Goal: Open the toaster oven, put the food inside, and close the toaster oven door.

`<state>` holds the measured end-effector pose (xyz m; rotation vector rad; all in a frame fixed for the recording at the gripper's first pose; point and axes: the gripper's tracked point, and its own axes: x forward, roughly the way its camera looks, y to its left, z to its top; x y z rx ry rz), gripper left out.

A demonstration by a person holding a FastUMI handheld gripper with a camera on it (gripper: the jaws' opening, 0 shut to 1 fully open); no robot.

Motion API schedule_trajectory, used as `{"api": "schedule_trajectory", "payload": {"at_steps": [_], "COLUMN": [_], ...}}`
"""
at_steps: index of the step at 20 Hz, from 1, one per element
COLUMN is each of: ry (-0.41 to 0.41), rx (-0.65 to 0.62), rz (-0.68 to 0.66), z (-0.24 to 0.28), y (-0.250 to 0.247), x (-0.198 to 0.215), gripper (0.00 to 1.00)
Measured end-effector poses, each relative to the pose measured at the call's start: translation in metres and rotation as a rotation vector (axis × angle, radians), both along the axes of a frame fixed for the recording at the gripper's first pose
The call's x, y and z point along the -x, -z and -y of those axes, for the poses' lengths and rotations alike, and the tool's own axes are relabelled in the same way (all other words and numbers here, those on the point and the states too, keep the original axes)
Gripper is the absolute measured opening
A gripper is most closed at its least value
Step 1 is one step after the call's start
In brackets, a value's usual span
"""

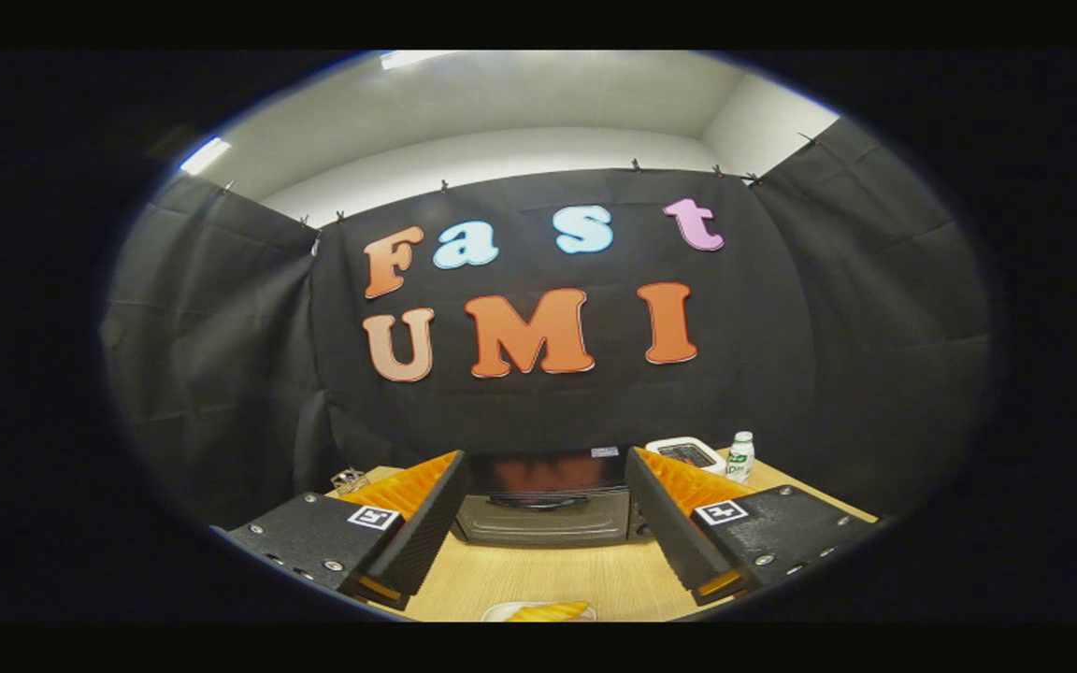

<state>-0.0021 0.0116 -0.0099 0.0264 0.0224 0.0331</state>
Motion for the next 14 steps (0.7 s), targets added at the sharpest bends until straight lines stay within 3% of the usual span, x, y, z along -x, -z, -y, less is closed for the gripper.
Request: {"api": "schedule_trajectory", "payload": {"at_steps": [7,14], "ry": [0.018,0.007], "rx": [0.01,0.036], "rz": [-0.022,-0.094], "z": [-0.003,-0.022], "y": [0.017,0.054], "x": [-0.014,-0.064], "gripper": [0.99,0.99]}}
